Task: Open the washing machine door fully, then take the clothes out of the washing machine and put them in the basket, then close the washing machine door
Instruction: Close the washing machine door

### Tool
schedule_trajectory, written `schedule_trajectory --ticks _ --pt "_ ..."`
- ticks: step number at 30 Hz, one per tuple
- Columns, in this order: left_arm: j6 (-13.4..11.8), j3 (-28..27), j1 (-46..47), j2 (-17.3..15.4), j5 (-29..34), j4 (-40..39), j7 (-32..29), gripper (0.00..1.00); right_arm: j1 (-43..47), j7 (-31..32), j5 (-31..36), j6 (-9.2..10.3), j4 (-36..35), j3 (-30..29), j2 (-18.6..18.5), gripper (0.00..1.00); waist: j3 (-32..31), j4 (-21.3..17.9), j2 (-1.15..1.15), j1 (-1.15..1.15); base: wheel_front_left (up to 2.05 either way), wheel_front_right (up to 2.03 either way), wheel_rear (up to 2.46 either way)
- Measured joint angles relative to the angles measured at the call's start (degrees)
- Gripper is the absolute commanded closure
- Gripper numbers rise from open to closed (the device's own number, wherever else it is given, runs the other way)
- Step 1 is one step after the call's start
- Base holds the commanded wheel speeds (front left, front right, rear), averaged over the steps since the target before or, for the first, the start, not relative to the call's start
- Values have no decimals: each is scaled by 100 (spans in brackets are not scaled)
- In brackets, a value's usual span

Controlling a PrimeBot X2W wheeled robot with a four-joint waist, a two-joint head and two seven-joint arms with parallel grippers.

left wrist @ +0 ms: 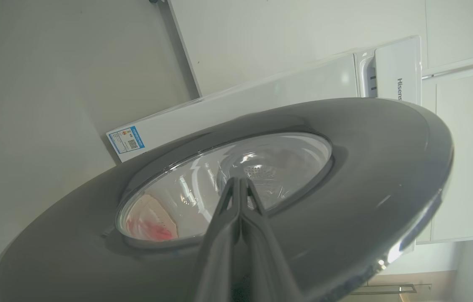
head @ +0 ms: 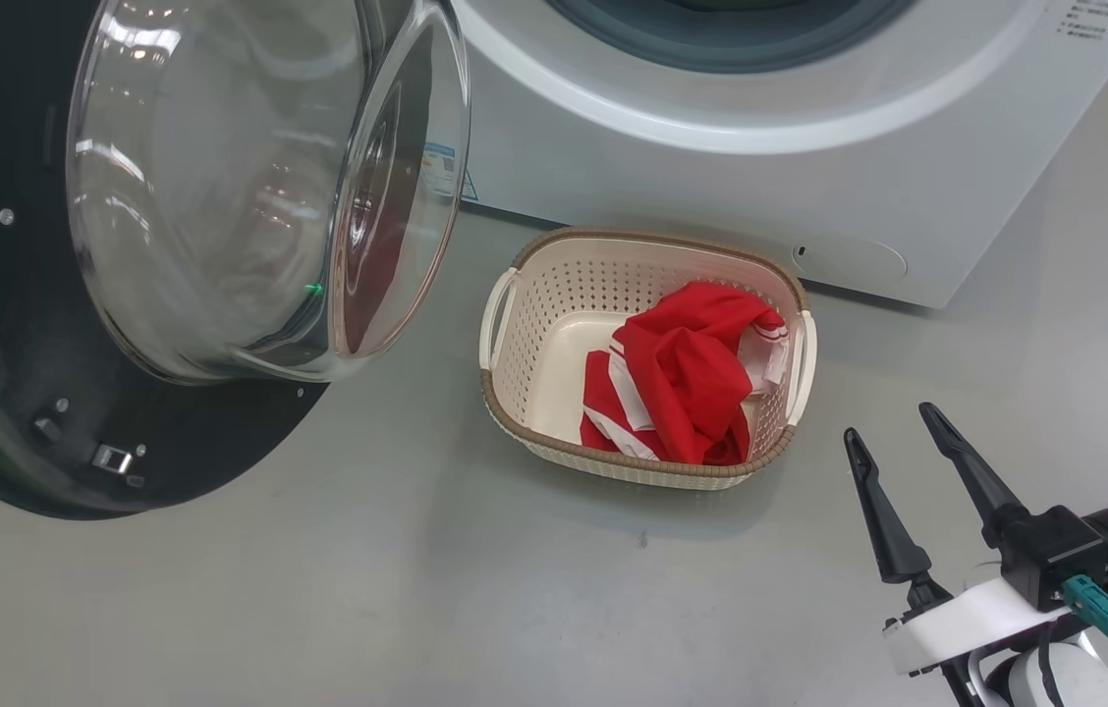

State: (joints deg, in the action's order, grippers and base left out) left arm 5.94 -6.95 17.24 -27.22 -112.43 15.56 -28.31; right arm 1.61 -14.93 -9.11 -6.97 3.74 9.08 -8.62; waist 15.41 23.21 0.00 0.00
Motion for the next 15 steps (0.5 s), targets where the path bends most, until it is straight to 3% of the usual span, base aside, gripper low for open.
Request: schedule_trajectory --ticks 15 --pt "94 113 -518 123 -1 -906 -564 100 -154 0 -94 0 -56 19 205 0 61 -311 0 0 0 0 0"
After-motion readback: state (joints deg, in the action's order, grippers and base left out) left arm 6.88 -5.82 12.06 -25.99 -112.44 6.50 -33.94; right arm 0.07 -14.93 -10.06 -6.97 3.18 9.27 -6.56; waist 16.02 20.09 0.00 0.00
